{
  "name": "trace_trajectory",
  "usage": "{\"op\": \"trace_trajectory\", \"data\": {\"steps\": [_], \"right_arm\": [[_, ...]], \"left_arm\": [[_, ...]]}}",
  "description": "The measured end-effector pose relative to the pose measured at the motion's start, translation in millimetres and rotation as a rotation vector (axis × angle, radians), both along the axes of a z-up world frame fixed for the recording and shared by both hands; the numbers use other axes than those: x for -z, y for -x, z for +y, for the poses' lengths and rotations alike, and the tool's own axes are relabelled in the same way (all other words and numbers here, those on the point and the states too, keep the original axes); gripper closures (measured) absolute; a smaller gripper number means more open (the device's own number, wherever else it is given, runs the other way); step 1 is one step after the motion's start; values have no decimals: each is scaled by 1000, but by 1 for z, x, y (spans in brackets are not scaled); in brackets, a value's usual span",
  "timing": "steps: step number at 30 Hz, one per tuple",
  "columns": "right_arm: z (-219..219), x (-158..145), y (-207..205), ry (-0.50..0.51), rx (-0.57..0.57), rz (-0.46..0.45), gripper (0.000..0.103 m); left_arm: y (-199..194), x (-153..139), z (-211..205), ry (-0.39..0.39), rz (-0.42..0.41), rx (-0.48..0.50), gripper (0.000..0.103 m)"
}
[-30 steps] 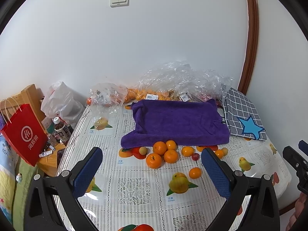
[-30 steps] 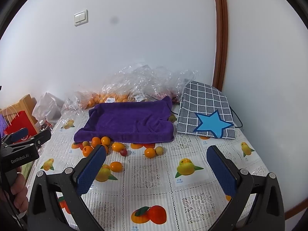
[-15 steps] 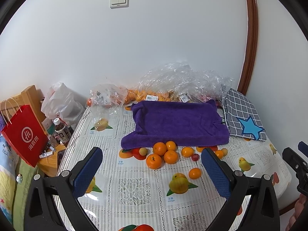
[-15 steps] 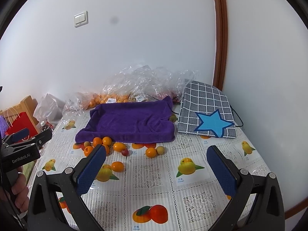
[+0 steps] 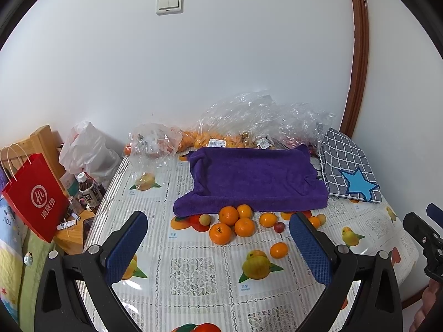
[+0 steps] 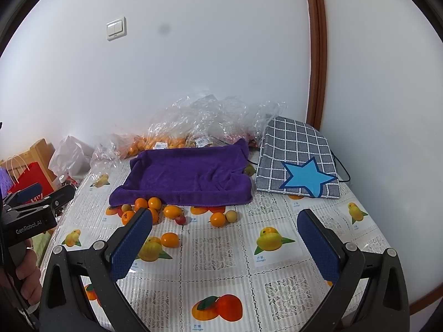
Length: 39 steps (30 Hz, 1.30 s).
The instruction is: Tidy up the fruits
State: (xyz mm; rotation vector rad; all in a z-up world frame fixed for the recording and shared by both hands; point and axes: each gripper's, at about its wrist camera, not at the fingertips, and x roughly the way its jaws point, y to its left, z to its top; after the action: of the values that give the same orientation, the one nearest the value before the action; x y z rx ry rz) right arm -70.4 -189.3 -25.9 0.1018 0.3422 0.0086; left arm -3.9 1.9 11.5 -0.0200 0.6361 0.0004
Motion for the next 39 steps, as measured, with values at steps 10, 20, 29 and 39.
{"op": "trace_trajectory", "data": {"steps": [10, 20, 29, 39], "right_arm": [[0, 0, 0, -1, 2, -1, 1], [0, 1, -1, -2, -1, -2, 0], [2, 3, 0, 3, -3, -14, 0], [4, 9, -16, -1, -10, 17, 1]], "left_arm": [[2, 0, -1, 0, -3, 0, 0], [1, -2, 0, -4, -3, -4, 0], [-1, -2, 4, -5, -5, -4, 0], [-8, 16, 8, -23, 2, -16, 0]]}}
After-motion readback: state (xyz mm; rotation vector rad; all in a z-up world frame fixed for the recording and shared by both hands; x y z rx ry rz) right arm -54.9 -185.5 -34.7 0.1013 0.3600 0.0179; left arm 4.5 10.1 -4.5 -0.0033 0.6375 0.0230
